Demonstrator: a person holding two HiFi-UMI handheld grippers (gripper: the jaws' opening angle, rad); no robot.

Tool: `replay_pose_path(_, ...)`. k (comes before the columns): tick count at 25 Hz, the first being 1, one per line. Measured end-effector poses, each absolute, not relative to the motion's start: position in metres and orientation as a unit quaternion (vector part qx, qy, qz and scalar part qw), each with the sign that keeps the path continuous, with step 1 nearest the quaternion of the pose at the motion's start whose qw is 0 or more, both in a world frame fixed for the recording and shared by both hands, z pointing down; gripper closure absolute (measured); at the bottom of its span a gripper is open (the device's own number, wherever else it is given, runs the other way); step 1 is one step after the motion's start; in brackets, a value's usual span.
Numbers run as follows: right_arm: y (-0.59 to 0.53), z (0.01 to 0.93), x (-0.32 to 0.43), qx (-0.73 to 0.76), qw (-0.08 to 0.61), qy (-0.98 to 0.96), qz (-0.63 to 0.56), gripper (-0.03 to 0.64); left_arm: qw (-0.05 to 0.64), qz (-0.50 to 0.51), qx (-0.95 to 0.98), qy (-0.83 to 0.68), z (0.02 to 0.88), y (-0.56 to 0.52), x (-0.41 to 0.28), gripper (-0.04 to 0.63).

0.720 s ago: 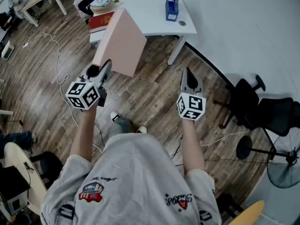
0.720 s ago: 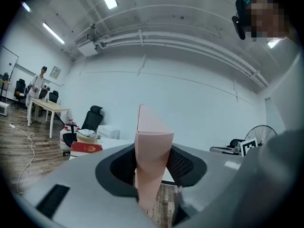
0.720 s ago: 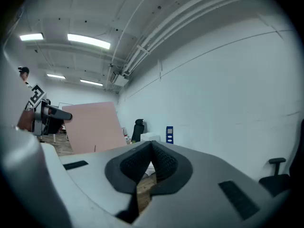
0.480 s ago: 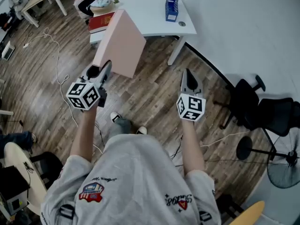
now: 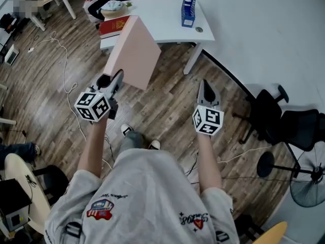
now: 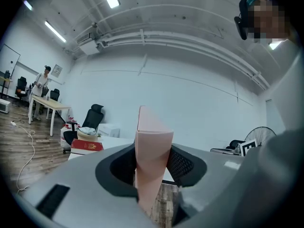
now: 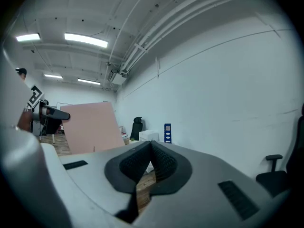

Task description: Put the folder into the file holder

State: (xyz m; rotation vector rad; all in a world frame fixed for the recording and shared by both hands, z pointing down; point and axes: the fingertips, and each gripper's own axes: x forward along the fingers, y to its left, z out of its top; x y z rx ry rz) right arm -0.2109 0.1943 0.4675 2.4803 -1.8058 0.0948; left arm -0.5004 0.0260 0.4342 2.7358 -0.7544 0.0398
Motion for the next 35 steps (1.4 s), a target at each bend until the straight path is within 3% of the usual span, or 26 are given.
replay_pose_path(21,0.224,0.470,-0.154,0.828,0.048,-0.557,0.045,0.615,0.157,0.030,0.961,-0.226,0.442,0.016,-0.439,0.426)
replay_pose_path(35,0.112,0.485,-0.063,0.804,0.070,-0.588,0.056,0.615,0.197,0.007,0.950,-0.242,0.466,-0.068,-0.344,0.425)
